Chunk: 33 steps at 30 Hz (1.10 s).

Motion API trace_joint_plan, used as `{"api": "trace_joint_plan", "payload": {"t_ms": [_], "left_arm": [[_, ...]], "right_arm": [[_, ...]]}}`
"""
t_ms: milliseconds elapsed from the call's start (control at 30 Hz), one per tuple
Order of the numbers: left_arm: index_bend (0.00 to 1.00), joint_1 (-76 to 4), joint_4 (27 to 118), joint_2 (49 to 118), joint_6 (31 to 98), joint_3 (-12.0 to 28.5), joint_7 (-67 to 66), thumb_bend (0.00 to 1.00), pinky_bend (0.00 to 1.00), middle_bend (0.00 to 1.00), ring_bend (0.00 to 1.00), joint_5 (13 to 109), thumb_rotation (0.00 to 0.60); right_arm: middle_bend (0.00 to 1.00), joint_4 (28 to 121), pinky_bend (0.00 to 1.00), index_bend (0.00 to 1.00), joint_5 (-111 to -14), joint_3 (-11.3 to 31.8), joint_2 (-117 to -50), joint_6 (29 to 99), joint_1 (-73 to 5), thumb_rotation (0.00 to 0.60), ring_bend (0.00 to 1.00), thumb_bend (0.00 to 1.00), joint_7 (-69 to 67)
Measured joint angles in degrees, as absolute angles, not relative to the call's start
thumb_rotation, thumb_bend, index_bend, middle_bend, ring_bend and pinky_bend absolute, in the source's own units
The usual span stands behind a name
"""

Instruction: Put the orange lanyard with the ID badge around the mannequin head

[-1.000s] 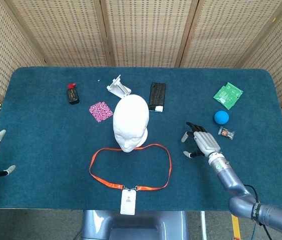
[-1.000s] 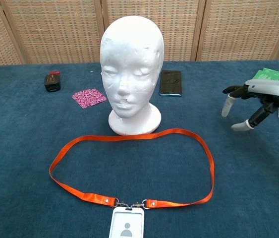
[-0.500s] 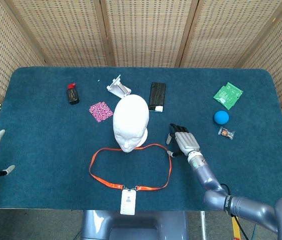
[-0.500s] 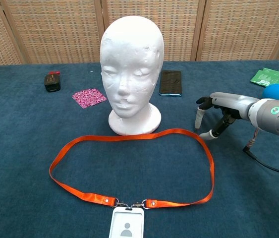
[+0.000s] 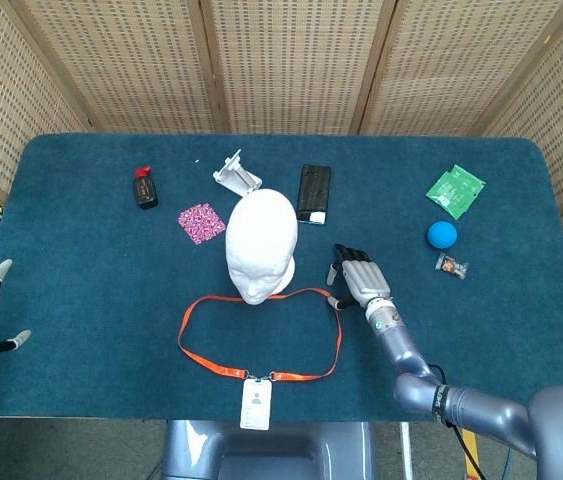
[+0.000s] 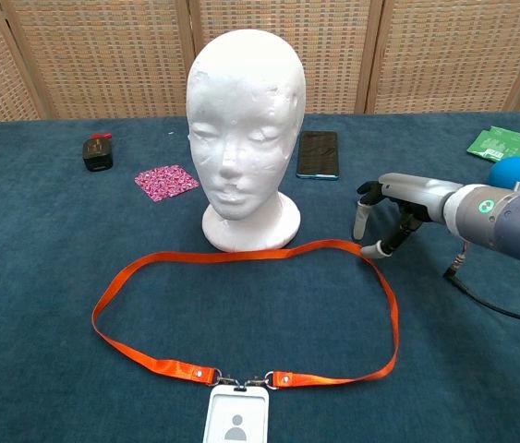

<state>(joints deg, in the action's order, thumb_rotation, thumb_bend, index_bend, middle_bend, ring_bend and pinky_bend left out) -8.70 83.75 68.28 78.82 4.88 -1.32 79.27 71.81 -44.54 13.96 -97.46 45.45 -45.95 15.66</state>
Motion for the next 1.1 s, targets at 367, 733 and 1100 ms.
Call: {"api": "trace_joint_plan", "payload": {"t_ms": [367,733,1100], "left_arm": [[0.0,-8.9,83.6,68.3,78.6,4.9,-1.2,0.0,0.0,0.0,0.0,79.1,0.6],[0.0,-8.9,83.6,68.2,78.5,4.9,-0.8,0.0,0.0,0.0,0.0,78.9,0.6],[0.0,-8.9,83.6,68.1,78.4,4.9,-0.5,0.0,0.0,0.0,0.0,78.9,0.6]], "right_arm": [[0.0,71.9,0.0,0.54,-42.5,14.1,-98.1,45.3,-46.9,0.6,0.0,0.52,16.9],[0.0,71.7,0.0,0.53,-40.3,15.0,-99.5,46.4,-48.0,0.6,0.0,0.54,18.1],[0.0,71.9,0.0,0.57,-38.4,15.3,-100.4,48.1,-49.0,0.6,0.0,0.57,20.4]]}}
